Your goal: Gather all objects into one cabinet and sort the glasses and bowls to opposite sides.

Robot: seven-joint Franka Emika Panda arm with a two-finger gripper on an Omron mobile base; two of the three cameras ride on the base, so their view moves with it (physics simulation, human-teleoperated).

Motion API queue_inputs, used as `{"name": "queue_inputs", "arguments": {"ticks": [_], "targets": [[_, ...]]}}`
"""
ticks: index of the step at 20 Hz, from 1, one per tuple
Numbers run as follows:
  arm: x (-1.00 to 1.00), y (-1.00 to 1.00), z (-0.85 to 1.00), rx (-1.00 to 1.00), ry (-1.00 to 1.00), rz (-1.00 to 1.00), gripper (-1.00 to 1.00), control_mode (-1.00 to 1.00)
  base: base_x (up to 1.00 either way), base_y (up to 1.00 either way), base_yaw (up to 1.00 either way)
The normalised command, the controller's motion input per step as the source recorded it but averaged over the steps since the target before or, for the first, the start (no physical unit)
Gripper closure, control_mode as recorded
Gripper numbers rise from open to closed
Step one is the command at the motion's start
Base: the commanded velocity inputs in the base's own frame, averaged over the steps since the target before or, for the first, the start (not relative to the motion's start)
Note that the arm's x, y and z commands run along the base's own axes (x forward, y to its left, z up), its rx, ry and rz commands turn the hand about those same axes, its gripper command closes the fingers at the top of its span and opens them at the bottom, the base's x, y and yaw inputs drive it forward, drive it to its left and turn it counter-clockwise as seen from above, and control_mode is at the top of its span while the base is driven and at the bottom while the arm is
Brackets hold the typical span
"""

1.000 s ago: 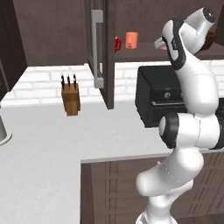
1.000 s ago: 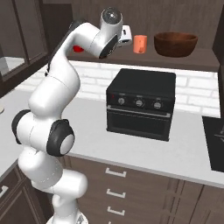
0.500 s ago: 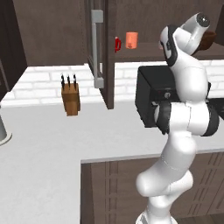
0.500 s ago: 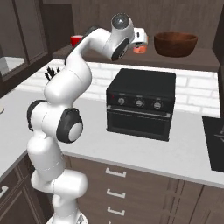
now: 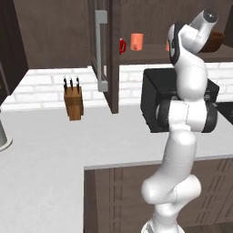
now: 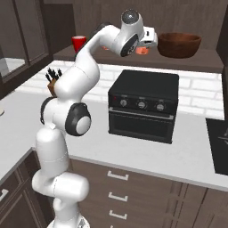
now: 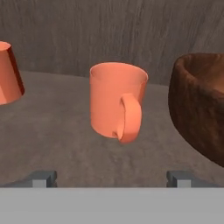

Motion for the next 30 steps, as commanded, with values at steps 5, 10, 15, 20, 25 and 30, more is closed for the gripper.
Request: {"name": "queue_inputs", "arguments": {"ticks": [5,10,15,20,25,30], "targets": [[0.16,-0.02,-0.02,0.12,0.02,-0.01,-1.0,-1.0,0.0,0.0,0.0],[0.42,-0.05,-0.09,0.11,0.0,0.0,-1.0,-1.0,0.0,0.0,0.0],[0.29,-0.11,-0.05,0.03,-0.01,0.0,-1.0,-1.0,0.0,0.0,0.0],[0.18,-0.09,0.0,0.0,-0.01,0.0,-1.0,-1.0,0.0,0.0,0.0],[0.29,0.0,-0.01,0.0,0.0,0.0,-1.0,-1.0,0.0,0.0,0.0],[0.27,-0.01,0.0,0.0,0.0,0.0,-1.0,-1.0,0.0,0.0,0.0]]}}
